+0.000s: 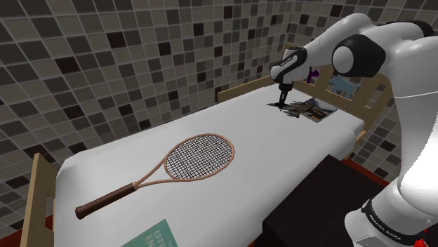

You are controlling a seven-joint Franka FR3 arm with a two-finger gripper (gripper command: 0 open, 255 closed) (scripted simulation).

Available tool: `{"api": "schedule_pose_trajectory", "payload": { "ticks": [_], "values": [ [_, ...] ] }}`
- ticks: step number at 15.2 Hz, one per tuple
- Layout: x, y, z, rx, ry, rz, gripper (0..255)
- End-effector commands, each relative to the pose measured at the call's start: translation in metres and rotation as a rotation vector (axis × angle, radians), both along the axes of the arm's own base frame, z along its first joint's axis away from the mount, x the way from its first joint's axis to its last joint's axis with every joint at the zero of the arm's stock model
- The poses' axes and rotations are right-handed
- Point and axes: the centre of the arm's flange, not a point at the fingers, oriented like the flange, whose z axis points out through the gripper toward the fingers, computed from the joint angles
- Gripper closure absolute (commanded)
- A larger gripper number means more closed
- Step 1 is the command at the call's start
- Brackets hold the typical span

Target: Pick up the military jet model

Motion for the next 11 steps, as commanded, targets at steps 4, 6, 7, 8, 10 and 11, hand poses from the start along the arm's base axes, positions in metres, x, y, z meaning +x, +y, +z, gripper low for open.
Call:
{"api": "schedule_pose_trajectory", "payload": {
  "ticks": [4,6,7,8,10,11],
  "values": [
    [-0.002,-0.001,-0.006,0.001,0.006,-0.002,255],
    [-0.002,-0.001,-0.004,0.001,0.006,-0.002,255],
    [0.0,0.0,-0.005,0.001,0.006,-0.002,255],
    [0.0,0.0,0.0,0.001,0.006,-0.002,255],
    [0.0,0.0,0.011,0.001,0.006,-0.002,255],
    [0.0,0.0,0.016,0.001,0.006,-0.002,255]
  ]
}}
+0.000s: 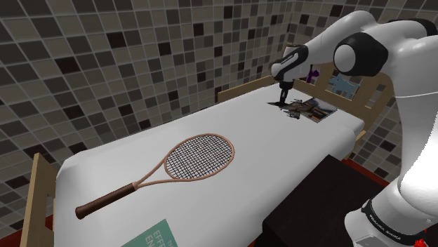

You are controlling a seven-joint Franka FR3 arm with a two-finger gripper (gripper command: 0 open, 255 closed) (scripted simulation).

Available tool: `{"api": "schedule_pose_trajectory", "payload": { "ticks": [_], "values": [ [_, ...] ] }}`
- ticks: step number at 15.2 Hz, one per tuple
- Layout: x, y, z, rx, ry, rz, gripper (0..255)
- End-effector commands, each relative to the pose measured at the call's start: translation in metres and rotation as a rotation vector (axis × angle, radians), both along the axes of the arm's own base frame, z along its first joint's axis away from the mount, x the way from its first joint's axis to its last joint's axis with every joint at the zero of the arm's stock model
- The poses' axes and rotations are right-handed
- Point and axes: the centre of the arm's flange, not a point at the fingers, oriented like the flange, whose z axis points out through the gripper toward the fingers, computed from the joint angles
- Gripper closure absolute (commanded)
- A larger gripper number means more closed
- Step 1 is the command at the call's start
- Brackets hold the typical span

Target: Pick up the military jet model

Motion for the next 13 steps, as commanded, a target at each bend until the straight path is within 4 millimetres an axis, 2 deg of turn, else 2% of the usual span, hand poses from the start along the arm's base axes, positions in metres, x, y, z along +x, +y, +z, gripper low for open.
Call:
{"api": "schedule_pose_trajectory", "payload": {
  "ticks": [1,11,13],
  "values": [
    [0.0,0.0,0.01,0.0,0.001,0.0,255],
    [0.0,0.0,0.063,0.0,0.001,0.0,255],
    [0.0,0.0,0.063,0.0,0.001,0.0,255]
  ]
}}
